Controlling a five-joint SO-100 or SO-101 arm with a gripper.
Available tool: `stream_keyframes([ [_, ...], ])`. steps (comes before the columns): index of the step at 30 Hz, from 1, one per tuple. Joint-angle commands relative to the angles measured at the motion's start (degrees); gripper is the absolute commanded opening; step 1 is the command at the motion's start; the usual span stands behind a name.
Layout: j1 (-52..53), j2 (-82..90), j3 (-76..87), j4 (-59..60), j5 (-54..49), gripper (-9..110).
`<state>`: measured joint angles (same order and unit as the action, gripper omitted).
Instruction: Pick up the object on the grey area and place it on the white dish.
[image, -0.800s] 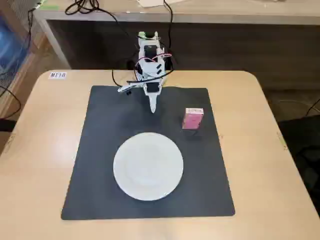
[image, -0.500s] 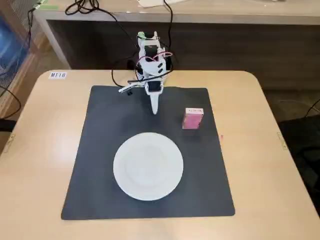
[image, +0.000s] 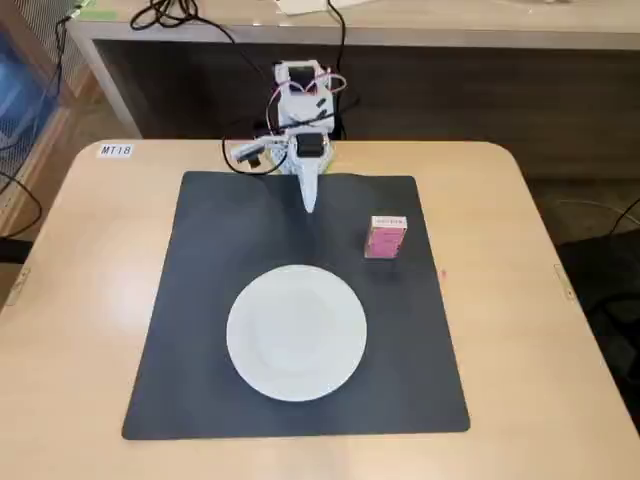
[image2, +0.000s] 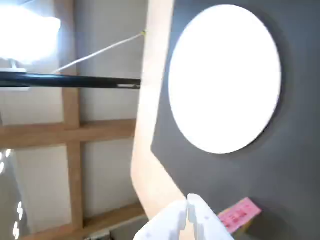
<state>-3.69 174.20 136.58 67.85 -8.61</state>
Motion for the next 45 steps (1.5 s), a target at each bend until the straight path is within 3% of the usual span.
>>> stream_keyframes([
  [1,-1.1,-13.2,-24.2,2.9,-0.8,0],
  [12,-20.5,-34.7,-40.2,3.8,5.0,0],
  [25,-39.1,-66.8,-74.0,27.2,-1.4,0],
  [38,-35.2,-76.6,-73.1,29.1,34.5,0],
  [44,-31.0,-76.9,-70.6,29.3,41.3,0],
  [45,-30.7,-76.8,-69.3,29.4,41.4,8],
])
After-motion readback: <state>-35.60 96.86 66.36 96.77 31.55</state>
